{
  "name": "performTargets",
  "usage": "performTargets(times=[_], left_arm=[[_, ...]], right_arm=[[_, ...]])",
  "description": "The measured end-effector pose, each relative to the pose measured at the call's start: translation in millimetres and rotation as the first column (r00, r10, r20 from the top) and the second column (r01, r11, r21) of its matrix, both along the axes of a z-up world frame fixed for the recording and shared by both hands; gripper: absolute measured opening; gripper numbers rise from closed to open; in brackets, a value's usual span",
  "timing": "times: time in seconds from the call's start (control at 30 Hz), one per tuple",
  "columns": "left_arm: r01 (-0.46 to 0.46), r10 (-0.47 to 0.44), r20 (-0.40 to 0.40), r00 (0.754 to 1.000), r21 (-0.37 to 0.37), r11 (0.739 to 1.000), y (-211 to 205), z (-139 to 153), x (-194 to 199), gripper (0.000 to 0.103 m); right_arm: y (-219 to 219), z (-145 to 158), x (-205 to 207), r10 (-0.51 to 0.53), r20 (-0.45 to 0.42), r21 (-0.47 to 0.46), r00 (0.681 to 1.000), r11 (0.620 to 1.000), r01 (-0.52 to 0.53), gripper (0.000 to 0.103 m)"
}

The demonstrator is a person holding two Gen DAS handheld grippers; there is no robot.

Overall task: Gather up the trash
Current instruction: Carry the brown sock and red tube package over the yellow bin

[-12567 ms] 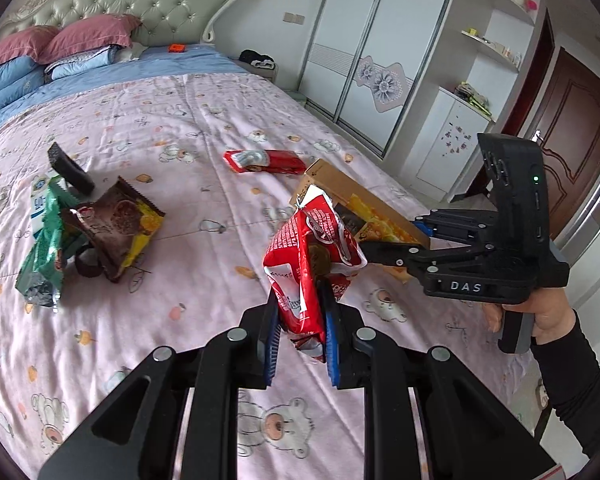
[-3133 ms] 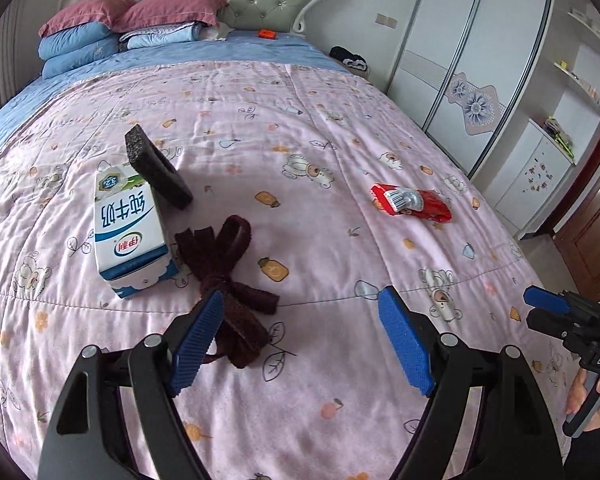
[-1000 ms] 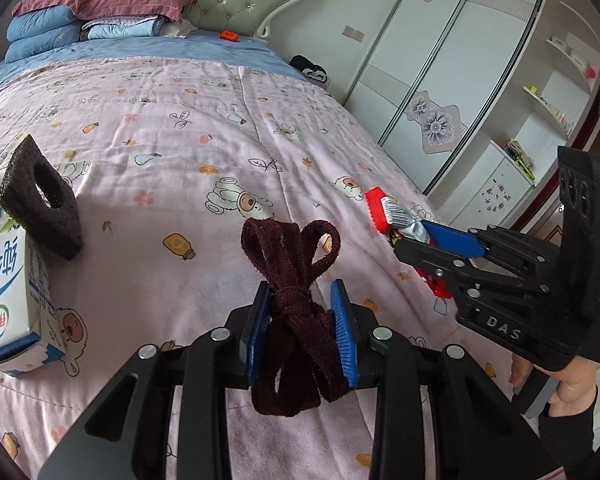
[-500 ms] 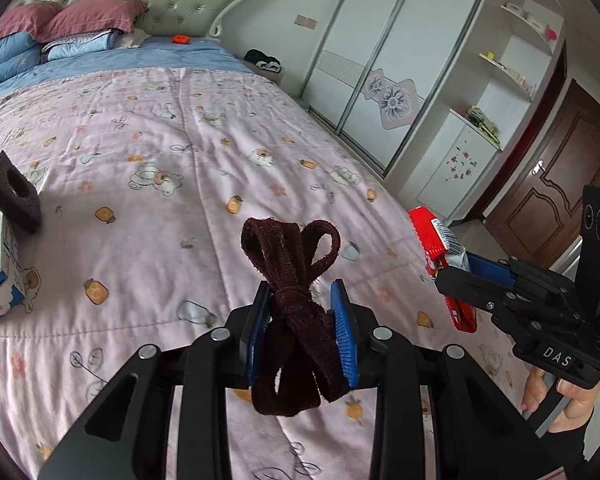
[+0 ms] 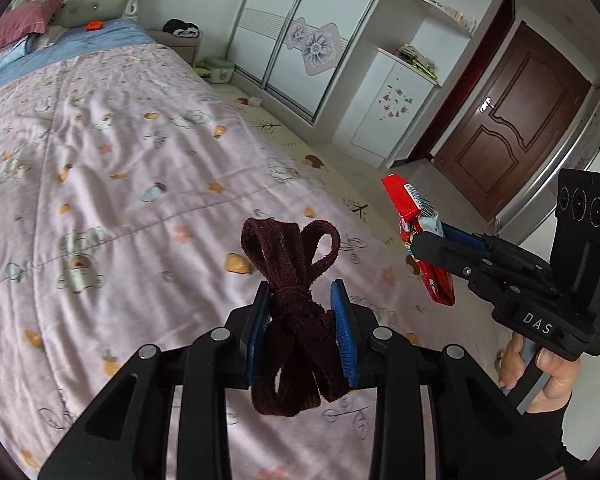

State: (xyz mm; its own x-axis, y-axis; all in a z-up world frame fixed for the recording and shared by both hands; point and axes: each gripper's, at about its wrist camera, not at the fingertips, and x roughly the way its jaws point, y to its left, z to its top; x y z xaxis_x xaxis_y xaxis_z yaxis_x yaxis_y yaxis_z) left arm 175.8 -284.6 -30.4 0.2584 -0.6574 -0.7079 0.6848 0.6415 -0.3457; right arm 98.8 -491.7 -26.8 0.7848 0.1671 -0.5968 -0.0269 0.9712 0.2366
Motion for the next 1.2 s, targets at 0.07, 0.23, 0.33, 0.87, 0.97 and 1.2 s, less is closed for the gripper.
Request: performTargets(times=[0.07, 0.23, 0.33, 0.87, 0.97, 1.2], left_arm=[[0.033, -0.033, -0.015, 0.999, 0.007, 0.999, -24, -2, -7, 0.032], [0.12, -0.119, -0.046, 0.992, 0.012, 0.993, -82, -8, -27, 0.032], [0.171, -0.168, -0.058, 0.984, 0.037, 0.985, -116, -14, -38, 0.032], [0.287, -0.271, -0.126, 0.954, 0.136, 0.948, -241, -52, -51, 0.032], [0.297, -0.276, -0.143, 0.95, 0.152, 0.943, -255, -59, -48, 0.032], [0.29, -0.258, -0.181, 0.949, 0.181, 0.94, -281, -77, -32, 0.032]], right_arm=[[-19, -3, -12, -0.035, 0.001, 0.014, 0.999, 0.999, 0.035, 0.029], [-63, -14, -39, -0.107, -0.013, 0.036, 0.994, 0.994, 0.108, 0.029], [-86, -20, -56, -0.149, -0.012, 0.045, 0.989, 0.988, 0.15, 0.029], [-184, -68, -98, -0.288, -0.084, 0.125, 0.954, 0.947, 0.297, 0.029], [-197, -78, -96, -0.299, -0.098, 0.146, 0.949, 0.939, 0.311, 0.029], [-224, -104, -91, -0.319, -0.132, 0.223, 0.939, 0.913, 0.341, 0.029]])
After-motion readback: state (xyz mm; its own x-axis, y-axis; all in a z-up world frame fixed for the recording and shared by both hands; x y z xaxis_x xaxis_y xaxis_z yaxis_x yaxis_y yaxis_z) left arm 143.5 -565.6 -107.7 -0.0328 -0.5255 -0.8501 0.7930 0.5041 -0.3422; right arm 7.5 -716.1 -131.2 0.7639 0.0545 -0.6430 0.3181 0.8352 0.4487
